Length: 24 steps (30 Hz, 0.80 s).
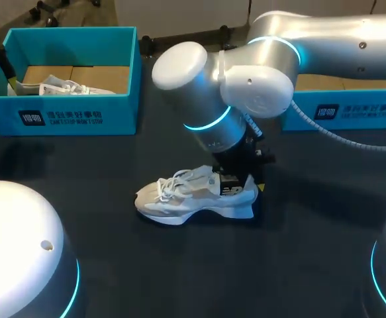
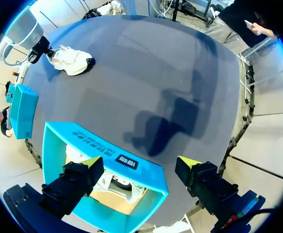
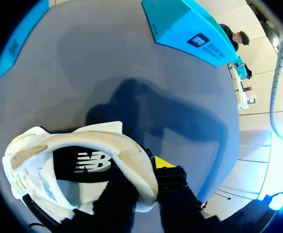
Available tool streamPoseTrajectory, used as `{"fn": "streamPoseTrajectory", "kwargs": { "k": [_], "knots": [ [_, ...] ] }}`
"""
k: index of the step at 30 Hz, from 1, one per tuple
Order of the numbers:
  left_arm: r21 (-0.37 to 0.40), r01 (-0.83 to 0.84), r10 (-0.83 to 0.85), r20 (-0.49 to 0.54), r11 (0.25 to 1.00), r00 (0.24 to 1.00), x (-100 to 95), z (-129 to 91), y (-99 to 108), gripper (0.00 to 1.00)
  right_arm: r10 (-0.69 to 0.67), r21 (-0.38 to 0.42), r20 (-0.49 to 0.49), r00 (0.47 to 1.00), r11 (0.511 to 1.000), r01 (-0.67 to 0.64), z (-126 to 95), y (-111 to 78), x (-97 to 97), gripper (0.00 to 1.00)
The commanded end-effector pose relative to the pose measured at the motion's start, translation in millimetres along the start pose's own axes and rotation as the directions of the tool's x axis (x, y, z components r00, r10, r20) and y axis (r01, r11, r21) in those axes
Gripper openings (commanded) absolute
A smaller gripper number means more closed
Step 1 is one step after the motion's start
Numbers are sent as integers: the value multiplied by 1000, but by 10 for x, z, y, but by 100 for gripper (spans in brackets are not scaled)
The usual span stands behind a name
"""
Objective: Take the shoe out of the shoebox, open the shoe tongue, remove and reinsert the insole, then place the shoe into the shoebox
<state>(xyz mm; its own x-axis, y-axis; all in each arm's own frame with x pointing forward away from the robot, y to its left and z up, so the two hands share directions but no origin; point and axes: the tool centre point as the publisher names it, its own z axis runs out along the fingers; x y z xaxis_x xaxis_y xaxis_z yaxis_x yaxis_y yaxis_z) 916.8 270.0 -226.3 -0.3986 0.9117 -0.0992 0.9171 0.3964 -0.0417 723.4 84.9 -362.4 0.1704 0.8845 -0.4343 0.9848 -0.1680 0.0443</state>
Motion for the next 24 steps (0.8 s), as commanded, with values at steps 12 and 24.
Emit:
{"fn": "streamPoseTrajectory", "kwargs": {
  "k": [12,24],
  "knots": [
    [-4,0,0,1,1000,1000,3,6,-15,100,-26,-61,-48,999,998,23,-245,-78,-48,86],
    [-4,0,0,1,1000,1000,3,6,-15,100,-285,-219,-113,952,941,256,-640,62,-124,100]
  ]
}}
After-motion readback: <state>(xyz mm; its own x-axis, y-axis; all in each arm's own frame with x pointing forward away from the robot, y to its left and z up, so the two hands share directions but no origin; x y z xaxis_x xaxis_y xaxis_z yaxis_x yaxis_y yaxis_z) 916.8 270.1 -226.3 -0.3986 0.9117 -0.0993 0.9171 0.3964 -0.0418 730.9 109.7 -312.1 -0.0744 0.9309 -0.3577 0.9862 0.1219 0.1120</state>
